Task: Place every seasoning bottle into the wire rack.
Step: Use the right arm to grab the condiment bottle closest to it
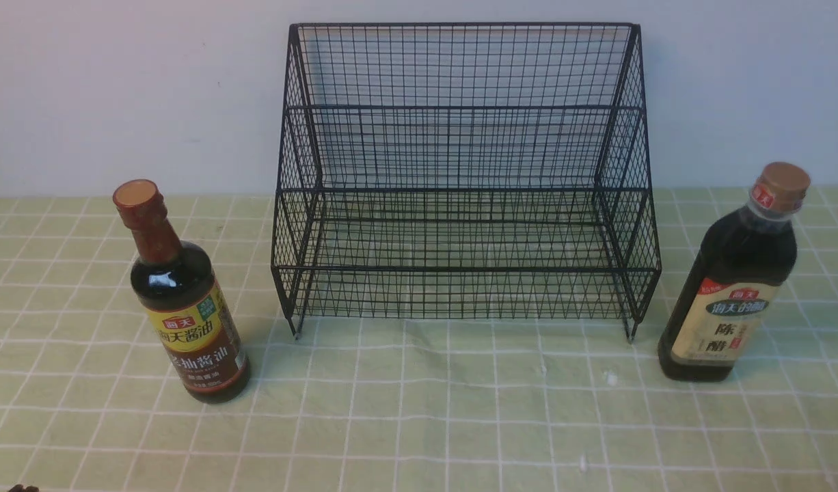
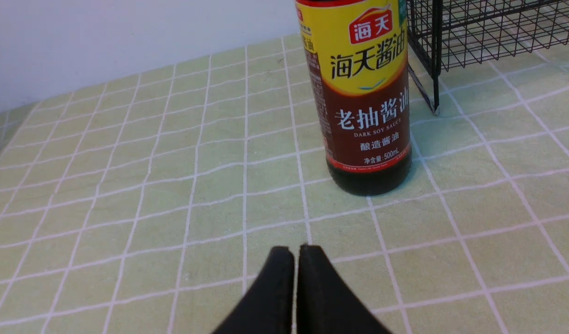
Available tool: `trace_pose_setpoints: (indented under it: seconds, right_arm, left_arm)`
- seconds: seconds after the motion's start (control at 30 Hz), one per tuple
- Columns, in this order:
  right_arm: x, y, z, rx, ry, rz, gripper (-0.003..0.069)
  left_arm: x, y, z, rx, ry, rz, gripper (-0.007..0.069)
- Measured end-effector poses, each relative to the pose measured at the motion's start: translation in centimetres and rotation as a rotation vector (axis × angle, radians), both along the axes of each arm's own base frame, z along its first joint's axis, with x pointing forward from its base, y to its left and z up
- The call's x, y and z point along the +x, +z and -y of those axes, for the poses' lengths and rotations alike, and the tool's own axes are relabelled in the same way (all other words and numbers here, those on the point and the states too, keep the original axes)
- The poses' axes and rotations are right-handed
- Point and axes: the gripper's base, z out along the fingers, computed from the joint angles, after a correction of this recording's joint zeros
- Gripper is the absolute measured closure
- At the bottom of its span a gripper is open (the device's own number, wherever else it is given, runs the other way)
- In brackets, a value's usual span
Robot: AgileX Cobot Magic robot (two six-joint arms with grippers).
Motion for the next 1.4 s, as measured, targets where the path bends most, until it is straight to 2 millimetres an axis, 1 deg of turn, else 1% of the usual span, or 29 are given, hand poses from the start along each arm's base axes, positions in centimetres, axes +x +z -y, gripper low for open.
trace_pose_setpoints:
  seconds: [0.83, 1.1, 1.2, 1.23, 1.27, 1.3, 1.33, 1.37, 1.4]
  right_arm:
    - [0.0, 0.0, 0.0, 0.0, 0.0, 0.0, 0.0673]
    - [0.0, 0.0, 0.0, 0.023, -0.003, 0.001, 0.0673]
    - [0.1, 0.3, -0.2, 0.109, 0.004, 0.049, 0.0673]
    - [0.2, 0.7, -0.3, 0.166, 0.005, 0.087, 0.0673]
    - [0.2, 1.7, -0.3, 0.29, 0.0, 0.2, 0.0673]
    - [0.2, 1.7, -0.3, 0.302, 0.0, 0.199, 0.0673]
    - [0.2, 2.4, -0.1, 0.41, -0.01, 0.276, 0.0673]
    - [0.2, 2.7, -0.1, 0.439, -0.015, 0.304, 0.0673]
    - [0.1, 3.2, 0.2, 0.54, -0.03, 0.36, 0.0673]
  left_arm:
    - [0.0, 0.0, 0.0, 0.0, 0.0, 0.0, 0.0631]
    - [0.0, 0.0, 0.0, 0.0, 0.0, 0.0, 0.0631]
    - [0.0, 0.0, 0.0, 0.0, 0.0, 0.0, 0.0631]
    - [0.0, 0.0, 0.0, 0.0, 0.0, 0.0, 0.0631]
    - [0.0, 0.0, 0.0, 0.0, 0.0, 0.0, 0.0631]
    - [0.0, 0.0, 0.0, 0.0, 0.0, 0.0, 0.0631]
    - [0.0, 0.0, 0.0, 0.0, 0.0, 0.0, 0.0631]
    - [0.0, 0.0, 0.0, 0.0, 0.0, 0.0, 0.0631]
    - [0.0, 0.0, 0.0, 0.0, 0.0, 0.0, 0.0631]
